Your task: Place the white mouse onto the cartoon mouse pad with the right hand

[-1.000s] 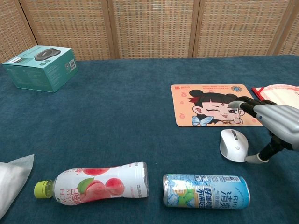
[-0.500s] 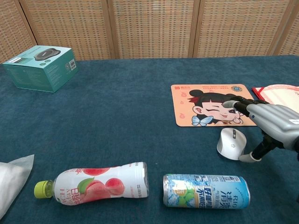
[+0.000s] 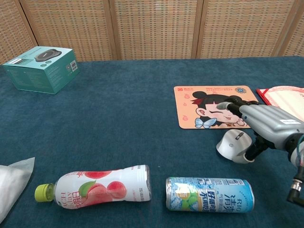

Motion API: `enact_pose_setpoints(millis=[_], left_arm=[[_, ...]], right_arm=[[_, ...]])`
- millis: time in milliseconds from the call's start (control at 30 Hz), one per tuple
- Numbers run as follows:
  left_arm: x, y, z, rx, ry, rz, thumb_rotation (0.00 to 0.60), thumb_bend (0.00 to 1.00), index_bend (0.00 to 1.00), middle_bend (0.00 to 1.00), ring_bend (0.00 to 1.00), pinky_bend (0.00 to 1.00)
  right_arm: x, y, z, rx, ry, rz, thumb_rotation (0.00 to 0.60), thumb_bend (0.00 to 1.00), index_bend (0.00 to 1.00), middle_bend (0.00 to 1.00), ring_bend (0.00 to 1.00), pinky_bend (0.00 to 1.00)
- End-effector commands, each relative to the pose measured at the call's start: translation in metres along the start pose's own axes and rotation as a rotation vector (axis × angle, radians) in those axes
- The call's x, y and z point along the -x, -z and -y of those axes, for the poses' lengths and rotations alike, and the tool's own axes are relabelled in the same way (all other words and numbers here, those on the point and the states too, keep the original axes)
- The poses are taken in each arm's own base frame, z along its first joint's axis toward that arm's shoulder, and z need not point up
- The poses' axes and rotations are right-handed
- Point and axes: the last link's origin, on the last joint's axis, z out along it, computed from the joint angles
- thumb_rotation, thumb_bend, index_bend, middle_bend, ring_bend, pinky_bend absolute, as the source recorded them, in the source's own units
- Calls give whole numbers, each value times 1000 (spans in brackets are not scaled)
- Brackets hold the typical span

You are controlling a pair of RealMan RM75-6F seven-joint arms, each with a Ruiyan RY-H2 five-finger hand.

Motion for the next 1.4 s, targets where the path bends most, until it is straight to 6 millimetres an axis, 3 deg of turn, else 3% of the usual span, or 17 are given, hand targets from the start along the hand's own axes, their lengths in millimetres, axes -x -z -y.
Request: enact_pose_setpoints(millis=[33, 967, 1267, 1400], left_arm=[[0, 0, 0, 1, 1, 0, 600, 152, 0, 0, 0, 0], [4, -1, -1, 7, -3, 16, 600, 152, 0, 0, 0, 0], [3, -1, -1, 8, 1, 13, 600, 152, 0, 0, 0, 0], [3, 0, -2, 11, 0, 12, 600, 152, 0, 0, 0, 0]], right_arm=[[2, -3, 3, -2, 1, 7, 600, 0, 0, 0, 0, 0], [-5, -24, 17, -14, 19, -4, 600, 0, 0, 0, 0, 0], [-10, -12, 17, -43, 35, -3, 600, 0, 2, 0, 0, 0], [-23, -3, 14, -45, 74, 5, 600, 0, 64, 0, 0, 0]])
